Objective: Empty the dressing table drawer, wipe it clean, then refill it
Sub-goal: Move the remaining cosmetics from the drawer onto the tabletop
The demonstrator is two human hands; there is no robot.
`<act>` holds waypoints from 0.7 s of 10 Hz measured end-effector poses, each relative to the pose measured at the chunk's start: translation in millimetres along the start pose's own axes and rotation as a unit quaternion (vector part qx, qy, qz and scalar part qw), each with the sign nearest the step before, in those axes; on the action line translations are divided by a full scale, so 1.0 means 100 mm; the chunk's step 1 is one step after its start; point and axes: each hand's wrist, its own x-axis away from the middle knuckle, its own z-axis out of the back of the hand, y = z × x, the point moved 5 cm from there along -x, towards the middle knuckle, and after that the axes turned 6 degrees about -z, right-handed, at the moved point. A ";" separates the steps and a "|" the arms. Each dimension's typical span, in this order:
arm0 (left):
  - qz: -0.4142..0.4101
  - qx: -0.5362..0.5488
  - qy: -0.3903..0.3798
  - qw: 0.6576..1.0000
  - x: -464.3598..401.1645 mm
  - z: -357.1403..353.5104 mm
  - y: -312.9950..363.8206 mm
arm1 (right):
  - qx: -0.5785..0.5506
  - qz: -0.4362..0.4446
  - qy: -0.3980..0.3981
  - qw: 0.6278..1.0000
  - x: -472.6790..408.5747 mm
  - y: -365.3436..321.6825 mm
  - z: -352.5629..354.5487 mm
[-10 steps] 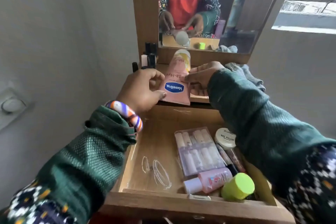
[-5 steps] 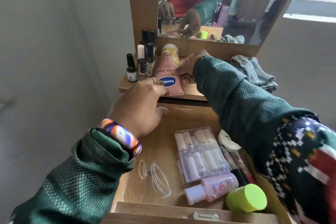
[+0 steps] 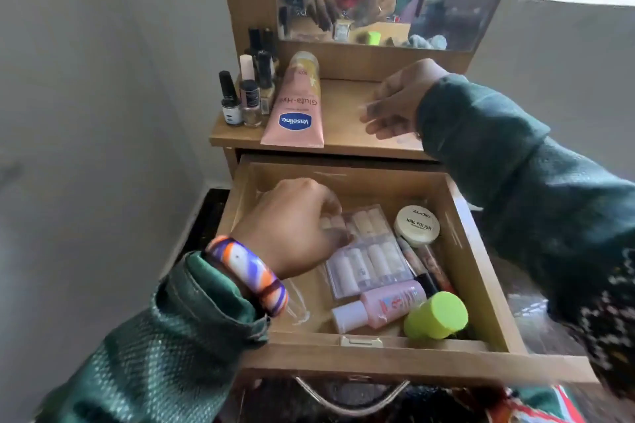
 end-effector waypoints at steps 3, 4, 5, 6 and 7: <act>0.158 0.179 -0.161 0.958 -0.13 -0.78 0.04 | 0.301 -0.102 -0.060 0.946 0.44 1.34 -0.32; 0.211 0.197 -0.142 0.947 -0.15 -0.87 0.01 | 0.314 -0.078 -0.037 0.945 0.43 1.43 -0.36; 0.254 0.218 -0.119 0.935 -0.16 -0.93 -0.05 | 0.291 -0.055 -0.028 0.955 0.48 1.36 -0.37; 0.292 0.305 -0.084 0.903 -0.20 -1.04 -0.17 | 0.275 -0.057 -0.044 0.959 0.48 1.38 -0.36; 0.322 0.355 -0.051 0.876 -0.20 -1.10 -0.27 | 0.182 -0.086 -0.063 0.977 0.46 1.43 -0.32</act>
